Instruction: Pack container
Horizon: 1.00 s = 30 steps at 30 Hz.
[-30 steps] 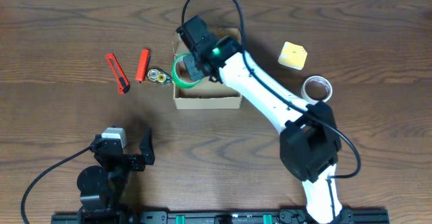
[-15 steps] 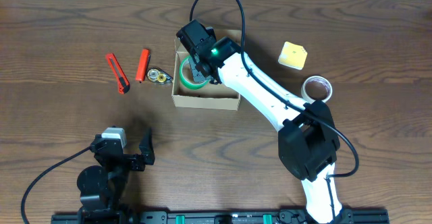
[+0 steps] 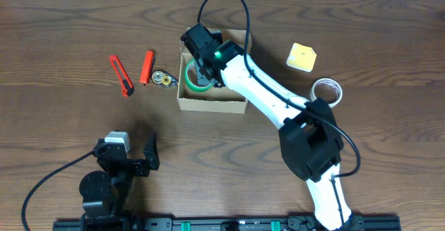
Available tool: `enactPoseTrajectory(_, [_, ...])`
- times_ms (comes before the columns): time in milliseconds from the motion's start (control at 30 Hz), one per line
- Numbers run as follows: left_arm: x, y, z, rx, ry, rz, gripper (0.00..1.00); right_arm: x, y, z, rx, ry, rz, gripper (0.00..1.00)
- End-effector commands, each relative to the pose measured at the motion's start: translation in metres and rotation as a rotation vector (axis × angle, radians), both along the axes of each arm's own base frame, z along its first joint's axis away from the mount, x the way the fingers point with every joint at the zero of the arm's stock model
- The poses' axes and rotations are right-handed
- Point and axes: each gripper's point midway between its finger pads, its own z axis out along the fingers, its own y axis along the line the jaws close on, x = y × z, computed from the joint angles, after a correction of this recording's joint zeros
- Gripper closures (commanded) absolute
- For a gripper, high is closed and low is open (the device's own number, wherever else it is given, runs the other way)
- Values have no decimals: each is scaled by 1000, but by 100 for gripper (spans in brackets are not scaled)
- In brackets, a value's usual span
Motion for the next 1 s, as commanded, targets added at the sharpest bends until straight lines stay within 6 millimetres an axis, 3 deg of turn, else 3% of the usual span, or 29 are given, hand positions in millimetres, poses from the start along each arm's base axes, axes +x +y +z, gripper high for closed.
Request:
enactPoseTrajectory(0, [0,1,-9,11,16,-1,5,9,-4,2,11,-27,-50,99])
enactPoseTrajectory(133, [0,1,-10,11,16,-2,5,13,-5,3,20,-38,-56,99])
enactPoseTrajectory(167, [0,1,-9,11,16,-1,5,14,-4,3,22,-40,-56,91])
enactPoseTrajectory(200, [0,1,-10,11,16,-2,5,15,-4,4,25,-43,-57,73])
enactPoseTrajectory(267, [0,1,-10,11,17,-1,5,15,-3,4,31,-45,-55,48])
enactPoseTrajectory(300, [0,1,-9,11,16,-2,5,15,-2,4,34,-42,-53,43])
enactPoseTrajectory(400, [0,1,-9,11,16,-2,5,10,0,4,43,-23,-44,38])
enactPoseTrajectory(500, [0,1,-9,11,16,-2,5,3,1,16,61,3,-33,43])
enactPoseTrajectory(633, [0,1,-10,11,16,-2,5,-9,-9,55,63,2,-32,41])
enactPoseTrajectory(767, [0,1,-10,11,16,-2,5,-30,-31,84,58,31,-87,38])
enactPoseTrajectory(967, [0,1,-9,11,16,-2,5,-57,-68,76,7,163,-252,28])
